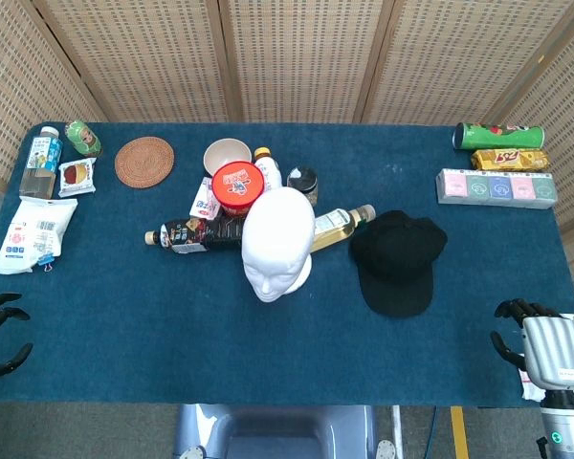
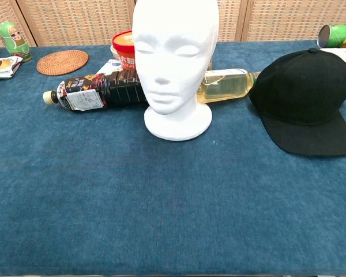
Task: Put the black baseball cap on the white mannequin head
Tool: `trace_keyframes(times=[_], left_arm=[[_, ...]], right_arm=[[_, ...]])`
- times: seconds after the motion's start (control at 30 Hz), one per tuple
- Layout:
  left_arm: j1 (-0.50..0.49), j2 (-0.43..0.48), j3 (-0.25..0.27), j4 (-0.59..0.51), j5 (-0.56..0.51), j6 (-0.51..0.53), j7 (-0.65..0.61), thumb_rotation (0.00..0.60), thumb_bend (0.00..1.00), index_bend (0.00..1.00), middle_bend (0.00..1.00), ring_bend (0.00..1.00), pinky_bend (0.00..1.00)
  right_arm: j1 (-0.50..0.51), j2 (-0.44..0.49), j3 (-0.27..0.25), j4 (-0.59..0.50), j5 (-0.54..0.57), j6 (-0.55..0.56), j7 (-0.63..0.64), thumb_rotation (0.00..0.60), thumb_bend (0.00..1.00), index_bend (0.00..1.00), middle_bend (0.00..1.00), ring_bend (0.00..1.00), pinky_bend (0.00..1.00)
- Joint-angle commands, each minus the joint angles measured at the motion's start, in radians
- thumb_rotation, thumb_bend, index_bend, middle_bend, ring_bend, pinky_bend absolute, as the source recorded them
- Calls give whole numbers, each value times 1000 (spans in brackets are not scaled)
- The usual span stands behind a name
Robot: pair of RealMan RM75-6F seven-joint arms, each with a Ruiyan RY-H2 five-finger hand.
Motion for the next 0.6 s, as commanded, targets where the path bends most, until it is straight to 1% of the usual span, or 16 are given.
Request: trace_keyframes(times=[0.03,0.6], left_arm=[[-1,0,1,0,-1,-4,2,600,252,387,240,190,257],[1,13,-4,-11,-2,10,9,600,252,387,240,190,257]], right_arm=[[2,-1,1,1,2,-3,0,600,290,465,482,513,565],[1,-5,1,10,-4,4,17,600,290,466,482,513,565]])
